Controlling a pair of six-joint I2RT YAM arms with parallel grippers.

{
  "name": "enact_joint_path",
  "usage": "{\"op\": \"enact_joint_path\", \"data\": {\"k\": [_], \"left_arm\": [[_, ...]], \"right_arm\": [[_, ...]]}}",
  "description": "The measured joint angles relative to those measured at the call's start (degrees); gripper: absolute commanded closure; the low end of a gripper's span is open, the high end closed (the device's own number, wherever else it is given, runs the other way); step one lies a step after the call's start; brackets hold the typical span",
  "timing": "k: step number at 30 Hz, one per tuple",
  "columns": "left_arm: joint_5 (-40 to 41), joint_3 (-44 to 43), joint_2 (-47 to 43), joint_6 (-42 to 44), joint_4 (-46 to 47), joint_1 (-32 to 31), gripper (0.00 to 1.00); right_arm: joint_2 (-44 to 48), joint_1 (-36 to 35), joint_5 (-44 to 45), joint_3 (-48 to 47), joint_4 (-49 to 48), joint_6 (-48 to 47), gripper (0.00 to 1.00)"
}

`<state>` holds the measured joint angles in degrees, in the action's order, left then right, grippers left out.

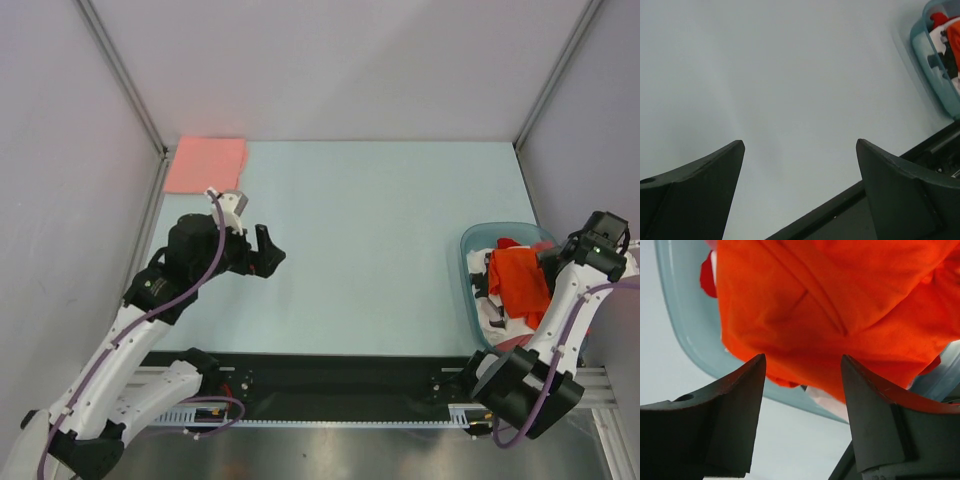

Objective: Fold and stack the t-shirts
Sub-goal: Grab the tshirt from the pile, then move the tshirt to the center of the board

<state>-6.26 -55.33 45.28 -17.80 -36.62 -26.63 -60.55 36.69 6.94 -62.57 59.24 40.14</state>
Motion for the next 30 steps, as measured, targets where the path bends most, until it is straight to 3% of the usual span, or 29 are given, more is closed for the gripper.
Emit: {"op": "enact_joint_path", "data": {"k": [3,5,7,8,11,14,17,20,25,28,30], "left_arm": [[-0.61,-0.02,1.62,2.84,-0.31,-2.27,0.00],[-0.55,-0.02,2.12,4.46,-0.79,-3.13,0.00],[-0.24,-0.11,2.16,5.53,-1.20,-3.50,0.00],[0.09,-0.33,2.19,6.03,-1.44,-3.61,0.00],[0.55,-1.18,2.25,7.06,-1.95,-3.80,0.00],[1.01,-2.27,2.43,7.80,-2.49,-3.93,0.00],[1.38,-3.50,3.10,7.93,-2.71,-4.02,0.00],[1.66,-4.50,4.13,8.02,-2.71,-4.09,0.00],[3.08,-6.88,5.99,8.39,-2.78,-5.20,0.00],[3.78,-8.66,6.97,8.33,-2.78,-6.19,0.00],[4.33,-9.73,7.52,8.22,-3.06,-6.51,0.00]], "right_arm": [[-1.95,1.42,1.33,1.25,-1.57,-2.69,0.30],[-2.91,1.86,1.62,2.03,-2.16,-3.96,0.34],[-5.07,2.08,1.60,2.84,-2.84,-4.81,0.50],[-6.14,2.08,1.42,3.21,-3.19,-4.83,0.70],[-8.94,2.08,1.05,4.44,-4.11,-4.59,1.00],[-8.98,1.70,1.97,2.91,-3.32,-2.99,1.00],[-11.32,-0.57,5.49,-7.67,1.20,-1.97,1.00],[-16.33,-8.39,11.89,-25.70,3.63,-1.55,1.00],[-25.29,-29.49,21.97,-55.56,4.52,-4.96,1.00],[-28.59,-44.13,26.82,-66.47,3.39,-9.66,1.00],[-29.03,-53.18,28.96,-68.06,1.49,-12.66,1.00]]}}
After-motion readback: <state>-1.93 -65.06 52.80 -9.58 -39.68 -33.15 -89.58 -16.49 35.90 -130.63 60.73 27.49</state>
